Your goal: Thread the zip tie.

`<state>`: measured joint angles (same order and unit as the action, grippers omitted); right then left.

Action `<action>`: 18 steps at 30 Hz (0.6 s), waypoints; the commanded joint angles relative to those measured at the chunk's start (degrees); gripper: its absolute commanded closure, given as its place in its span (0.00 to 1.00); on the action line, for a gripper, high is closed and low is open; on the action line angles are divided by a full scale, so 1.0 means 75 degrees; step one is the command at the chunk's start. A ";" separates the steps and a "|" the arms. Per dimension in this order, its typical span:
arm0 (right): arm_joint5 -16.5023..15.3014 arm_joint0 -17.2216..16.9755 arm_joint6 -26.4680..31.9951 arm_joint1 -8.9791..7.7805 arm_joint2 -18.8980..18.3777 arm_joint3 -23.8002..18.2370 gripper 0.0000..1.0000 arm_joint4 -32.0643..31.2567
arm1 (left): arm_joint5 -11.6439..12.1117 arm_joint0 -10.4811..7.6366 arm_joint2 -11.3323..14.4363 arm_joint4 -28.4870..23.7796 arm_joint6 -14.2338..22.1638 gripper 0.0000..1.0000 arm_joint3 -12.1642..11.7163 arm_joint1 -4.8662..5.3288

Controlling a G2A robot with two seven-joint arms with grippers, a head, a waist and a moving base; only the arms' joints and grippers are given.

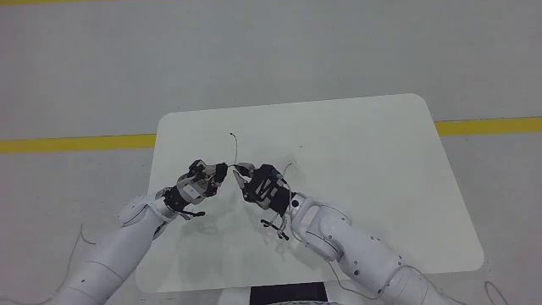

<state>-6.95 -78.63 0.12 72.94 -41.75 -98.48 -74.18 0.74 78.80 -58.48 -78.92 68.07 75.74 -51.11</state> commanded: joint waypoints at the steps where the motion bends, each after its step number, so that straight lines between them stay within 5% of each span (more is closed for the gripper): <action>1: -0.0005 -0.0005 0.0004 0.0009 -0.0008 0.0002 0.91 -0.0007 | 0.0000 0.0000 0.0000 0.0000 0.0000 1.00 0.0000 0.0000; 18: -0.0027 -0.0148 0.0023 0.0079 -0.0148 -0.0038 0.97 -0.0037 | 0.0000 0.0000 0.0000 0.0000 0.0000 1.00 0.0000 0.0000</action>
<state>-7.13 -79.71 0.28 73.52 -42.83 -98.76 -74.46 0.74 78.80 -58.48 -78.92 68.07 75.74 -51.11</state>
